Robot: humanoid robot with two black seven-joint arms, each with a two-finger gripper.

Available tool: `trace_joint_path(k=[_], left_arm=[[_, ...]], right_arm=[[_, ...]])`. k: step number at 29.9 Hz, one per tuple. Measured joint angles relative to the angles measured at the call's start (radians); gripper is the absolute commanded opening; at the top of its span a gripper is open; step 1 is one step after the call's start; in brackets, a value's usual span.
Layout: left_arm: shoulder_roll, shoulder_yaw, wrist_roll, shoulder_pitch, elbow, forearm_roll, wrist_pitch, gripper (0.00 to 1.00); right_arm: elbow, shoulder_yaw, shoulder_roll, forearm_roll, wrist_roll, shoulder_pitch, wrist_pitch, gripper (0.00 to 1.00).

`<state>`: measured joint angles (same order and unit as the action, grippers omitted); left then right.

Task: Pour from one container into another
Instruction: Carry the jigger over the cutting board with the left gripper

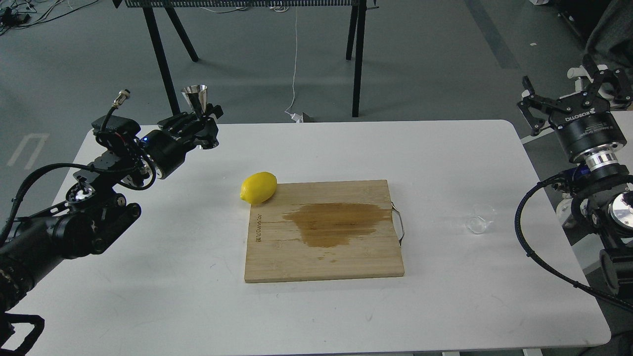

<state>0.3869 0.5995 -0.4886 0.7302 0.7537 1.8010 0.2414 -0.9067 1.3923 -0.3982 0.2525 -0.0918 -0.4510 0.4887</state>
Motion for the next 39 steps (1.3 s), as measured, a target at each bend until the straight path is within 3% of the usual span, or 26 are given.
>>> trace_joint_path(k=[10, 18, 28, 39], left_arm=[[-0.234, -0.018, 0.0, 0.018, 0.07, 0.009, -0.031, 0.17], [-0.348, -0.076, 0.0, -0.03, 0.012, 0.064, 0.028, 0.17], [-0.387, -0.204, 0.0, -0.044, -0.172, 0.073, 0.159, 0.17], [-0.387, -0.266, 0.0, -0.043, -0.286, 0.064, 0.184, 0.17]], right_arm=[[0.016, -0.016, -0.038, -0.002, -0.004, -0.017, -0.018, 0.99], [0.02, -0.025, -0.056, -0.001, -0.011, -0.048, -0.033, 0.99], [0.026, -0.032, -0.06, 0.0, -0.011, -0.054, -0.033, 0.99], [0.023, -0.029, -0.059, 0.002, -0.011, -0.052, -0.027, 0.99]])
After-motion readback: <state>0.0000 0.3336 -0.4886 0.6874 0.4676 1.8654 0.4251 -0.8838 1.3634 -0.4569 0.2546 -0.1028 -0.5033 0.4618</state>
